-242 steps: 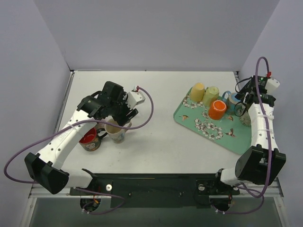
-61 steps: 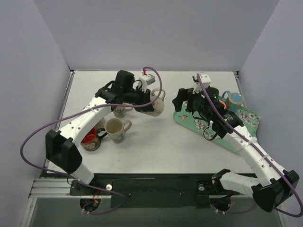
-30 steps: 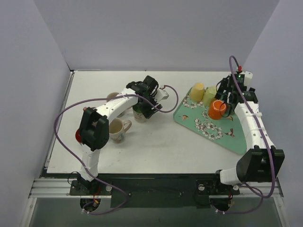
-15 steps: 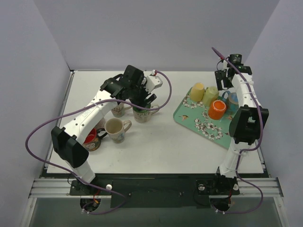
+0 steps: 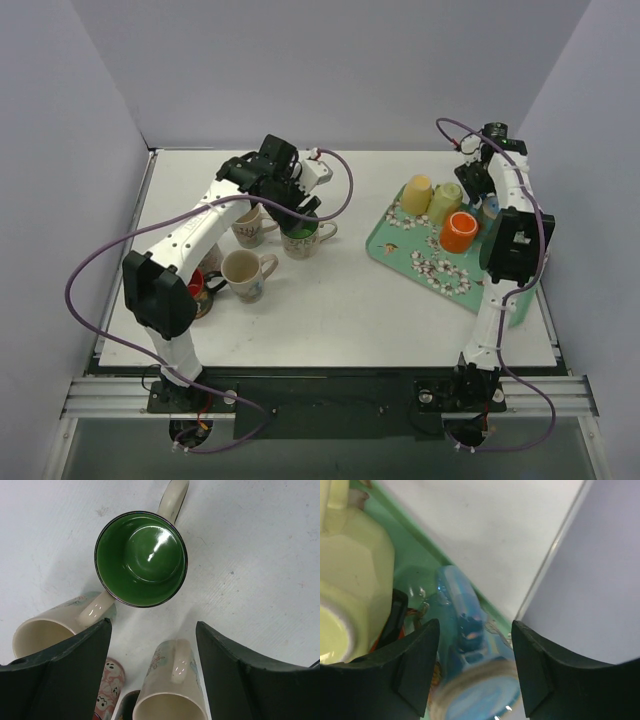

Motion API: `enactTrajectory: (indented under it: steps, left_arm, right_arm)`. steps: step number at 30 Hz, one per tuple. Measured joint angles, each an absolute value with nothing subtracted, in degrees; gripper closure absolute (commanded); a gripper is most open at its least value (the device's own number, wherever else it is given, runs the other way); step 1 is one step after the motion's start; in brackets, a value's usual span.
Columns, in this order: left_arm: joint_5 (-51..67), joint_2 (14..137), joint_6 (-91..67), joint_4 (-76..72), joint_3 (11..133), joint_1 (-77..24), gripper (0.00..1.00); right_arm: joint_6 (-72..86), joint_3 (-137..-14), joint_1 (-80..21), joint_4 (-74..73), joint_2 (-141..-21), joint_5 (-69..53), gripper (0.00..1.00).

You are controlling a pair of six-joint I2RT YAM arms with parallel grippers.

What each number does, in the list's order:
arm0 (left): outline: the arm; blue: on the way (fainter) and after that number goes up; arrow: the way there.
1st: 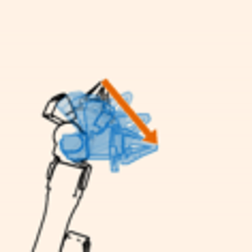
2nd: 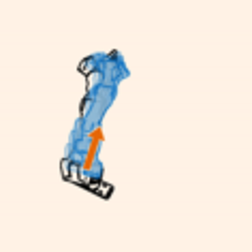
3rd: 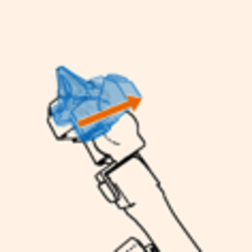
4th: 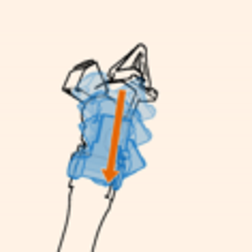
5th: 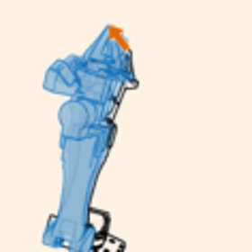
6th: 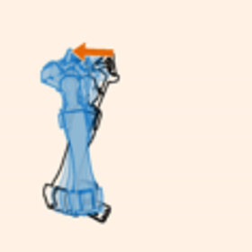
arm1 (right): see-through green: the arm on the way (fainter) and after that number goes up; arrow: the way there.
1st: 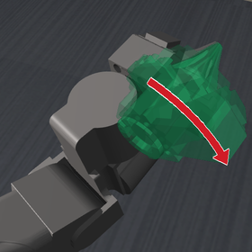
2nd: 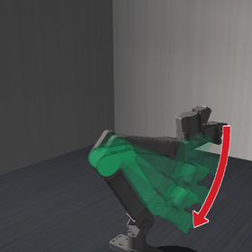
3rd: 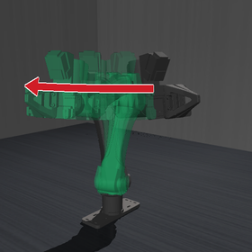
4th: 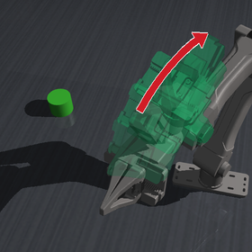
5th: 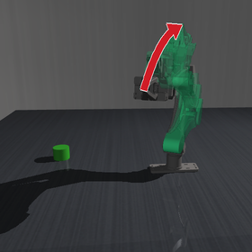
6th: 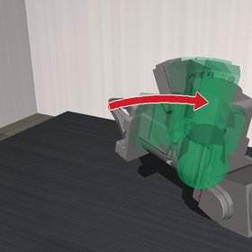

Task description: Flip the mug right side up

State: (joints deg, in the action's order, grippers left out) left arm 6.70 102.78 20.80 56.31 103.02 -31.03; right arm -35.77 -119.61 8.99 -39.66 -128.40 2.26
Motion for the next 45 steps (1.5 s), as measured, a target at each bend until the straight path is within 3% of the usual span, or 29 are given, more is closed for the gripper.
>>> enactTrajectory:
  steps: [4, 8, 16, 23, 29, 35, 39, 45]
  left_arm:
    - [6.7, 103.26, 20.8, 56.95, 103.11, -31.07, 0.21]
    - [6.7, 103.26, 20.8, 57.39, 103.81, -31.03, 0.21]
    - [6.74, 103.26, 20.82, 57.43, 104.09, -31.0, 0.21]
    - [8.91, 102.74, 20.82, 57.3, 103.63, -31.0, 0.21]
    - [13.17, 97.97, 20.58, 57.69, 101.06, -31.0, 0.21]
    - [21.56, 90.41, 19.99, 59.64, 100.09, -30.98, 0.14]
    - [30.41, 86.26, 18.65, 61.3, 100.12, -30.76, 0.11]
    - [48.29, 78.37, 10.68, 54.39, 95.04, -25.02, 0.08]
  right_arm:
    - [-37.17, -119.66, 8.91, -40.69, -131.61, 2.28, 0.67]
    - [-38.04, -120.01, 8.54, -41.41, -132.49, 2.26, 1.0]
    - [-38.83, -119.39, 7.64, -41.52, -132.27, 5.74, 1.0]
    - [-36.75, -109.19, 7.53, -39.46, -123.11, 10.41, 1.0]
    - [-32.75, -103.5, 7.9, -36.47, -107.28, 12.91, 1.0]
    - [-27.46, -93.6, 5.37, -31.4, -85.56, 16.34, 1.0]
    - [-23.83, -88.99, -5.58, -30.52, -73.47, 17.37, 1.0]
    - [-8.4, -82.39, -16.25, -24.12, -59.68, 3.51, 1.0]
